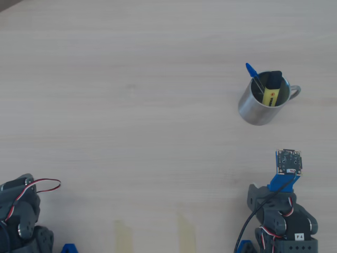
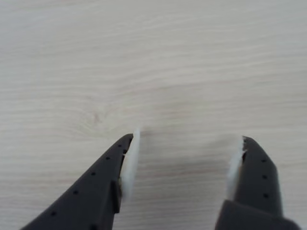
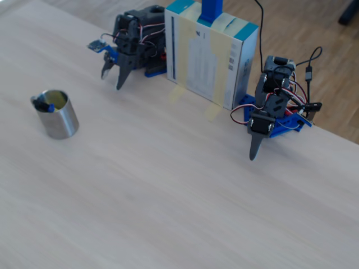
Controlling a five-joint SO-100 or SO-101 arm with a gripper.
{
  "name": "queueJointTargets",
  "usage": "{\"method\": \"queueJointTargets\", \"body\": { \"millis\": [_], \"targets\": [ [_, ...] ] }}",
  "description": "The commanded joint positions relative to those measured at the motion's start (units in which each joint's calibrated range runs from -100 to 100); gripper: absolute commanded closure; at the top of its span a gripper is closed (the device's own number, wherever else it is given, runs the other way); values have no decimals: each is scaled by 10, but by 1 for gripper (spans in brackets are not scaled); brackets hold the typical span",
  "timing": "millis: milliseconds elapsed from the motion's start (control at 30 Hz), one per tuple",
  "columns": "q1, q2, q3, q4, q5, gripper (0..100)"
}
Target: Grab the yellow pen and put it in the silver cup.
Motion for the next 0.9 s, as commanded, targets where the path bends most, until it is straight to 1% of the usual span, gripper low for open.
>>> {"method": "queueJointTargets", "body": {
  "millis": [0,100,367,533,867],
  "targets": [
    [2,-3,4,14,-1,79],
    [3,-3,4,14,-1,83],
    [2,-2,4,14,-1,88],
    [3,-2,4,15,-1,98],
    [0,3,4,15,-2,97]
  ]
}}
